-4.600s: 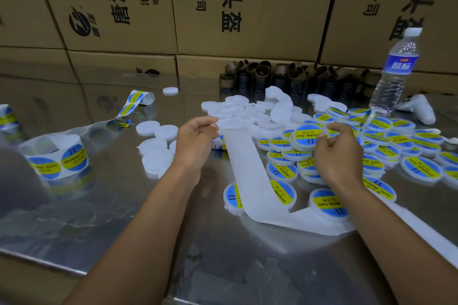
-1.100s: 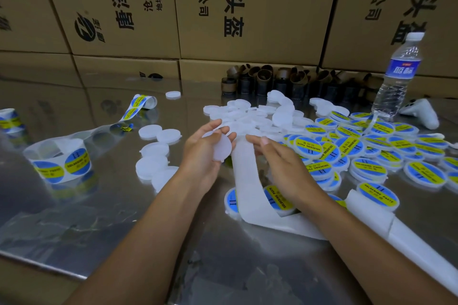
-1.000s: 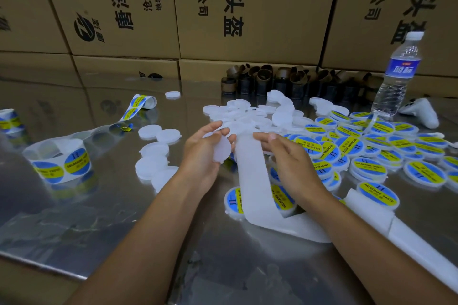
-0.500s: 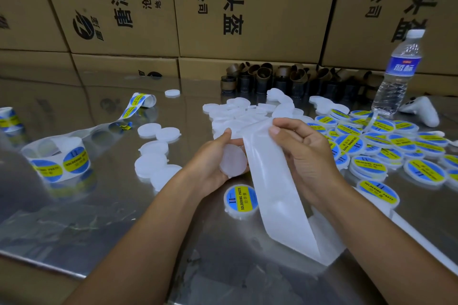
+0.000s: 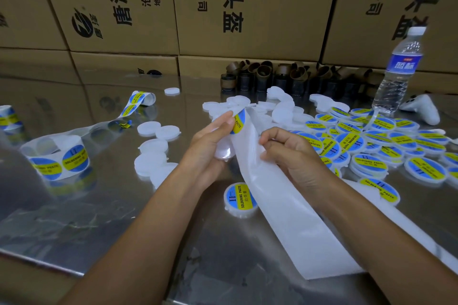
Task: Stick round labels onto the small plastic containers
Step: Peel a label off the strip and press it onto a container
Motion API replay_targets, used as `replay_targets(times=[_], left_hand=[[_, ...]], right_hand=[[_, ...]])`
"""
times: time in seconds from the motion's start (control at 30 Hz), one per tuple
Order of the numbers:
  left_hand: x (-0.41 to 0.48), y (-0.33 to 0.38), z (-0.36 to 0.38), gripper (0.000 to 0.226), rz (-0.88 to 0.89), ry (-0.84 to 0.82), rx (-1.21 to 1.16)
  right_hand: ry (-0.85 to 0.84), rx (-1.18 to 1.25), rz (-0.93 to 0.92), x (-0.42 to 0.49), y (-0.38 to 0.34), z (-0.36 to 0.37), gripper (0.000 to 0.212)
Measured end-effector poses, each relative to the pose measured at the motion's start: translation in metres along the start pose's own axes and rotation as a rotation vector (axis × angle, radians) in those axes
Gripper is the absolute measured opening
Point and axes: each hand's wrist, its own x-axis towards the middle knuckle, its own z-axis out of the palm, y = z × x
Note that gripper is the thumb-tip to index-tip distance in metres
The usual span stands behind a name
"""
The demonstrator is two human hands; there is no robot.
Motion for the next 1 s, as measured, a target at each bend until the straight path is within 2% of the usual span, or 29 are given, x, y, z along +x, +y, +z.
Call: replay_targets(times=[0.1, 0.17, 0.33, 0.4, 0.5, 0.63, 0.83, 1.0], left_hand=[[0.003, -0.002, 0.001, 0.027, 0.087, 0.087, -0.029], [0.003, -0.002, 0.002, 0.026, 0.139, 0.117, 0.006], [0.001, -0.006, 0.004, 0.033, 0.268, 0.199, 0.264], [0.000, -0.007, 0.005, 0.037, 0.318, 0.219, 0.397], [-0.003, -0.008, 0.008, 0.048, 0.384, 0.165, 0.537], [-0.009, -0.008, 0.014, 0.057, 0.362, 0.081, 0.601], [-0.013, -0.007, 0.018, 0.046, 0.288, -0.037, 0.557], [-0.013, -0.006, 0.015, 0.035, 0.248, -0.110, 0.549]], right_hand=[[0.078, -0.080, 0.025, 0.001, 0.000, -0.001, 0.039], [0.133, -0.187, -0.003, 0.001, 0.000, -0.001, 0.032], [0.399, -0.770, -0.334, 0.003, 0.014, -0.003, 0.015], [0.457, -0.891, -0.463, 0.003, 0.016, -0.003, 0.009], [0.470, -0.939, -0.592, 0.004, 0.015, -0.005, 0.020], [0.446, -1.035, -0.667, 0.005, 0.016, -0.007, 0.029], [0.439, -1.086, -0.684, 0.008, 0.019, -0.010, 0.033], [0.462, -1.095, -0.682, 0.008, 0.020, -0.011, 0.026]])
